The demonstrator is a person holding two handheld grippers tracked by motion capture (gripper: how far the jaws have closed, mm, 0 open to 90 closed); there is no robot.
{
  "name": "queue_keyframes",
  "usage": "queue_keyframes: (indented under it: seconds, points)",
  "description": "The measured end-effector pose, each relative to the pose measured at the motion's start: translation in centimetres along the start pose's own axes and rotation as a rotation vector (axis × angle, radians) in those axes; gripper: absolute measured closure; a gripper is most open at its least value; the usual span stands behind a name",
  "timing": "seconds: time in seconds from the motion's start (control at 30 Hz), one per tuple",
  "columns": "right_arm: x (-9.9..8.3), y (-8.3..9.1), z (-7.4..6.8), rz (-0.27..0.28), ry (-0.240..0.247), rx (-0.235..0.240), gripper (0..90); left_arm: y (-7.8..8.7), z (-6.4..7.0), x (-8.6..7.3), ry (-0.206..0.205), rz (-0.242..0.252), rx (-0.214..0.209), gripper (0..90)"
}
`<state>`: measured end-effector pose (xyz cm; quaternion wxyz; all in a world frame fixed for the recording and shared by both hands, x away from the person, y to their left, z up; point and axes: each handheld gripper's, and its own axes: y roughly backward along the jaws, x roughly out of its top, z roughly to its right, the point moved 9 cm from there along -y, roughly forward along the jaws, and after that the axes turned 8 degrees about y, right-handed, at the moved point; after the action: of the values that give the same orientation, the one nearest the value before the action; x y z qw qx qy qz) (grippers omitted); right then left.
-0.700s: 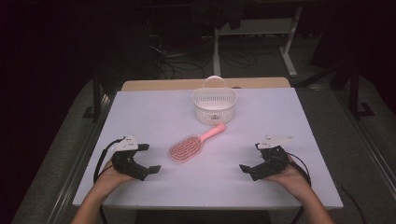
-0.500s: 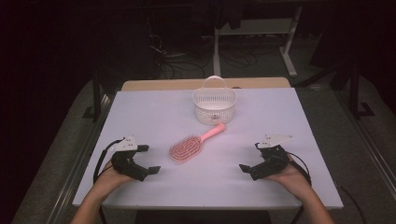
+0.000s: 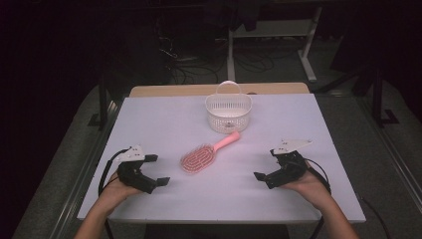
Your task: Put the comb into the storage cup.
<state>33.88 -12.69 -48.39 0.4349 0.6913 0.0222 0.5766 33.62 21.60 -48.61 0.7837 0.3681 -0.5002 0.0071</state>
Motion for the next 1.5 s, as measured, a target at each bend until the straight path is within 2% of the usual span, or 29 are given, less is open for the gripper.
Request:
queue_keyframes:
  seconds: [0.1, 1.5]
  points:
    - [0.3, 0.0, 0.2, 0.005, -0.012, 0.004, 0.0, 0.2, 0.0, 0.0, 0.001, 0.006, -0.002, 0.0]
    - [2.3, -1.5, 0.6, -0.020, 0.014, 0.041, 0.0, 0.0, 0.5, 0.1, 0.011, 0.000, -0.038, 0.0]
